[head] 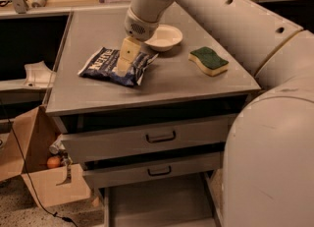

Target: Place blue chip bag into bottom drawer

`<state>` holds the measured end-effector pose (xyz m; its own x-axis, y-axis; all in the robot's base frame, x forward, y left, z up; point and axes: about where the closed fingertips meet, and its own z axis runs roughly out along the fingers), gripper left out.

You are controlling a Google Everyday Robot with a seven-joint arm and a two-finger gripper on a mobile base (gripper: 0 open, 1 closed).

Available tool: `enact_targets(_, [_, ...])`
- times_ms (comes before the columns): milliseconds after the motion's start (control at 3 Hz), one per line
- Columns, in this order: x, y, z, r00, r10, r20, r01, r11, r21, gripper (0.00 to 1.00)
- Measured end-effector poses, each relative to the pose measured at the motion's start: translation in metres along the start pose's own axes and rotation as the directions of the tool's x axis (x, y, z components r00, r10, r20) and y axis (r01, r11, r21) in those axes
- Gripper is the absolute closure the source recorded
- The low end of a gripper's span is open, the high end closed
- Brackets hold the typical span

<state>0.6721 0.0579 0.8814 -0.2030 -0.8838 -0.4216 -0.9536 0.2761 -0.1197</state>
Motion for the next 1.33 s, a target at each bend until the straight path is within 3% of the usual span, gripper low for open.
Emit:
enact_targets(333, [0.003,0.0003,0.0379,1.0,0.012,-0.018,-0.014,0.9974,-0.071,0.0])
enact_targets(667, [0.003,0.0003,0.038,1.0,0.012,-0.018,-0.014,0.9974,-0.071,0.0])
enact_targets(1333, [0.003,0.0003,0.0381,1.0,0.012,-0.018,-0.014,0.9974,-0.071,0.43])
